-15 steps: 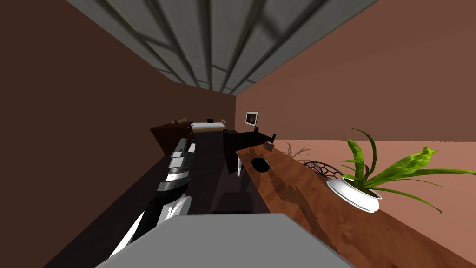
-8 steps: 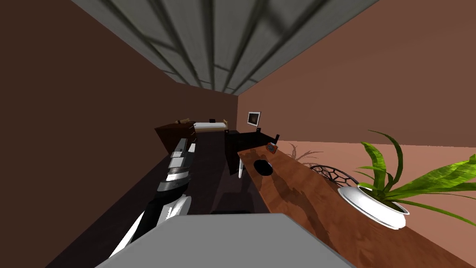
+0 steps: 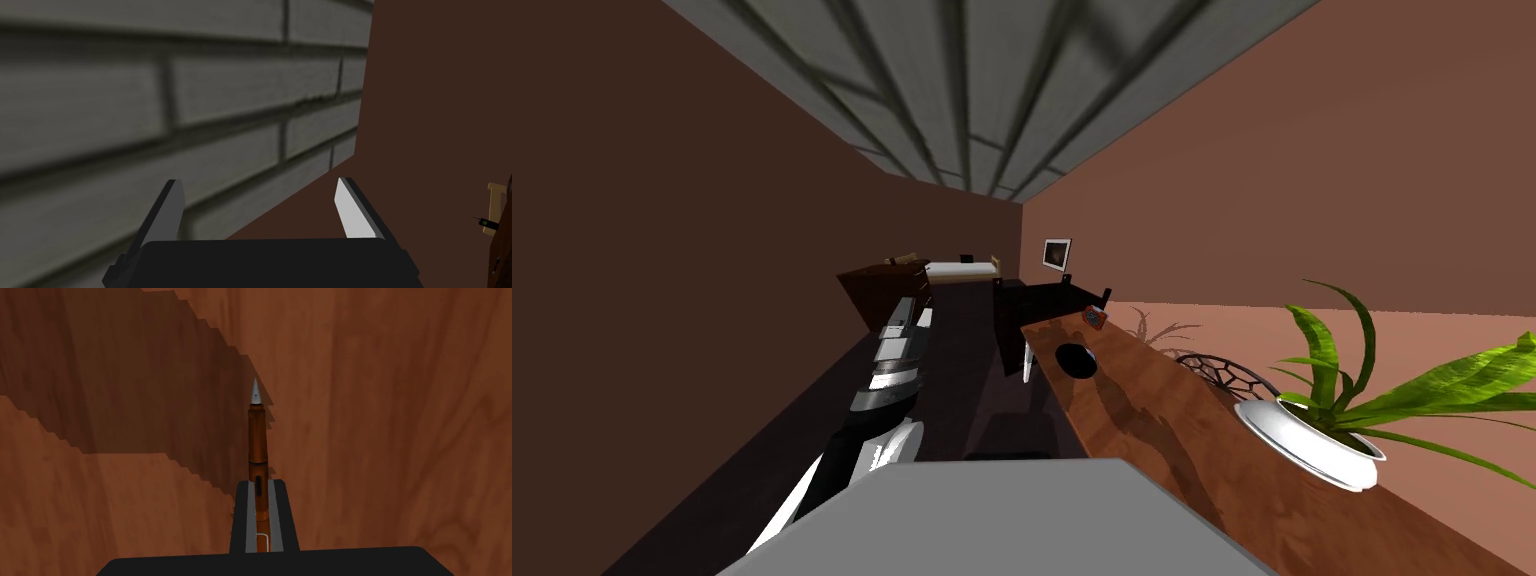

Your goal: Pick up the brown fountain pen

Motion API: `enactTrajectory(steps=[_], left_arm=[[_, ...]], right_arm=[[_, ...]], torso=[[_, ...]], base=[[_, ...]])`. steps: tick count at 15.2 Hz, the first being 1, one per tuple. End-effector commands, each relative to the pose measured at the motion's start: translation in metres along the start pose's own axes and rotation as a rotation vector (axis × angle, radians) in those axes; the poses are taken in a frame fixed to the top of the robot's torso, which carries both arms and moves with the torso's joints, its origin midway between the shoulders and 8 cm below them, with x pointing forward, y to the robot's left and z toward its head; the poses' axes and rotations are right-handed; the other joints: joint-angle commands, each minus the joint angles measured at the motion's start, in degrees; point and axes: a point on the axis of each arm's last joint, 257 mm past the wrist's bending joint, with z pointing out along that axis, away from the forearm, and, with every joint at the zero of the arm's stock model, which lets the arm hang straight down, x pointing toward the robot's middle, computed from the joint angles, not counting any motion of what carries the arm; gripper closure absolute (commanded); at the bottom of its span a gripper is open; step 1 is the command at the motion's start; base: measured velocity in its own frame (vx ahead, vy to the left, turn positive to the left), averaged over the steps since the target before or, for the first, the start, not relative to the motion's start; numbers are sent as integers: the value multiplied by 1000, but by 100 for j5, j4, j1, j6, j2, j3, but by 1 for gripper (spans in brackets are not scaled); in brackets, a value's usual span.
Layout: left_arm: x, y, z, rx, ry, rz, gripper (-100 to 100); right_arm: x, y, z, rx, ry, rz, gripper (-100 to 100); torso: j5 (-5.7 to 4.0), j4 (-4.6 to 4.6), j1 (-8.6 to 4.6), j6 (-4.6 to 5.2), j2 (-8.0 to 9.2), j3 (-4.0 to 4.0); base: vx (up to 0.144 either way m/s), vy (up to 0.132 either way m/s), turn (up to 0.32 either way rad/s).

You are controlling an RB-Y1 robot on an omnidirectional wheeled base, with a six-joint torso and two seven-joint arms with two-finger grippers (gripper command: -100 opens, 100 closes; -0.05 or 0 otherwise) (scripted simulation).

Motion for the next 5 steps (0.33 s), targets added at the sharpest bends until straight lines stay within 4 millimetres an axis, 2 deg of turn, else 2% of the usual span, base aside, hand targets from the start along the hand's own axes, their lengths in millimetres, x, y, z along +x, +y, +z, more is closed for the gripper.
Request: enactTrajectory(steps=[1, 2, 4, 5], left_arm=[[0, 0, 0, 0, 0, 0, 0], [0, 0, 0, 0, 0, 0, 0], [0, 0, 0, 0, 0, 0, 0], [0, 0, 0, 0, 0, 0, 0]], right_arm=[[0, 0, 0, 0, 0, 0, 100], [0, 0, 0, -1, -1, -3, 100], [13, 4, -17, -4, 3, 7, 100], [7, 3, -11, -3, 5, 1, 100]], torso=[[0, 0, 0, 0, 0, 0], [-2, 3, 1, 3, 1, 2], [0, 3, 8, 1, 8, 5], [4, 4, 20, 0, 11, 7]], base=[[0, 0, 0], [0, 0, 0], [-19, 50, 71], [-14, 36, 25]])
